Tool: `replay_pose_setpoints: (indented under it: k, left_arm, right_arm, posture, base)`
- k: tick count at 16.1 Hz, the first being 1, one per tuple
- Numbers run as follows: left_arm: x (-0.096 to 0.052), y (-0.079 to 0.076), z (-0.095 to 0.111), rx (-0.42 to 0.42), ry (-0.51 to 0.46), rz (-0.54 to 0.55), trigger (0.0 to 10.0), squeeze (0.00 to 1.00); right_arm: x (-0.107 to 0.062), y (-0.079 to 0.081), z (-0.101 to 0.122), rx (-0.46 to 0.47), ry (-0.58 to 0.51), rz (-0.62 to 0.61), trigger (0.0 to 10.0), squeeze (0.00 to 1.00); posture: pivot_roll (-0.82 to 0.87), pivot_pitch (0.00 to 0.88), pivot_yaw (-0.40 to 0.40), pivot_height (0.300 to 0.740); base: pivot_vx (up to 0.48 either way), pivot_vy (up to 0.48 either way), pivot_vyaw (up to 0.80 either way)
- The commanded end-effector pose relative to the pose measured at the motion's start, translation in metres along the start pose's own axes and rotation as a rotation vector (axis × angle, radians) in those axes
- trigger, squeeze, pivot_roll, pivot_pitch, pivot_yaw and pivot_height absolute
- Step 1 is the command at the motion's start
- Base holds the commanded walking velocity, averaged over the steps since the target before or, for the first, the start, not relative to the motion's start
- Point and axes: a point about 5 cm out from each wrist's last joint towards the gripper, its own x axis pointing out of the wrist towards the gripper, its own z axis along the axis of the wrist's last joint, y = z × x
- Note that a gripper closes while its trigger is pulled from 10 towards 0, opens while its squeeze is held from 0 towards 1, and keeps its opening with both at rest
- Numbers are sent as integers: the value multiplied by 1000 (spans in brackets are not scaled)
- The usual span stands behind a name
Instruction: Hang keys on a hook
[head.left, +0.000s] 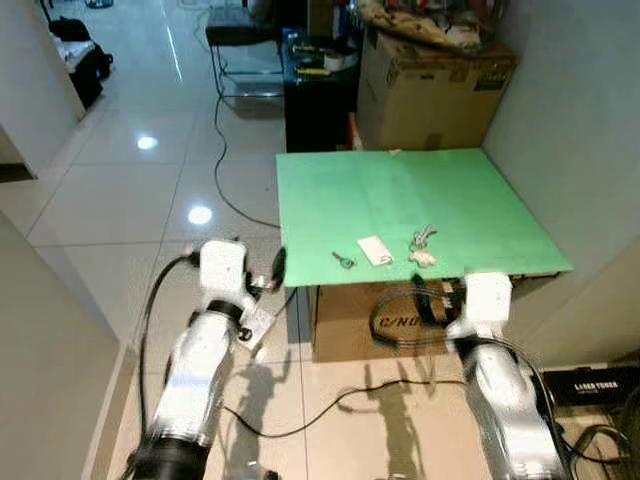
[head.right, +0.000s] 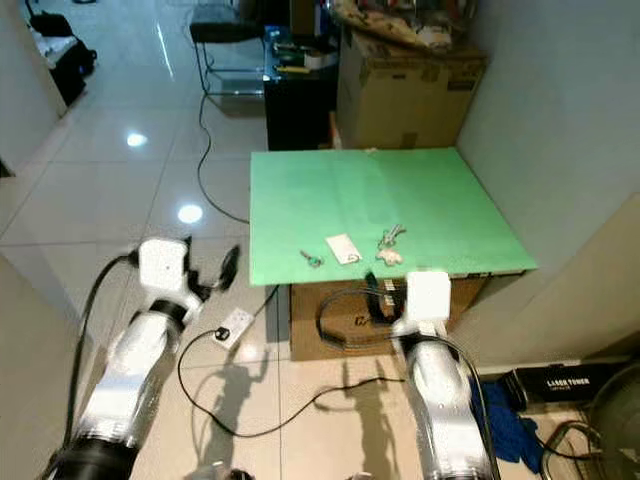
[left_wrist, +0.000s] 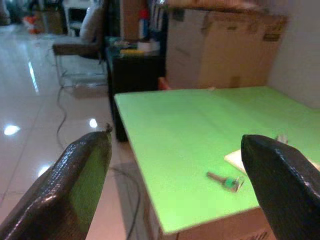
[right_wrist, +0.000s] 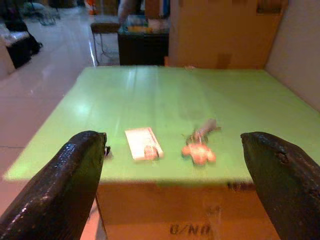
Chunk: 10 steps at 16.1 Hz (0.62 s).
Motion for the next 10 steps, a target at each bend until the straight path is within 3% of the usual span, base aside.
replay_pose_setpoints:
  k: [1,6,10]
  left_arm:
    - [2,-5,2,9,-5,-18,10000,0]
    - [5,-5,3,45,12,-41,10000,0]
    - [14,-11,5,56,13,-56,10000,0]
  right_arm:
    - [3,-2,2,-10,-4,-1,10000,0]
    - [10,-4,9,-6,-18,-8,10000,0]
    - [19,-4,15,-3,-28,-4,10000,0]
  posture:
    - [-117,0,-10,740]
    - [-127,0,-3,740]
    - [-149,0,0,740]
  base:
    - [0,0,0]
    - [0,0,0]
    - [0,-478,0]
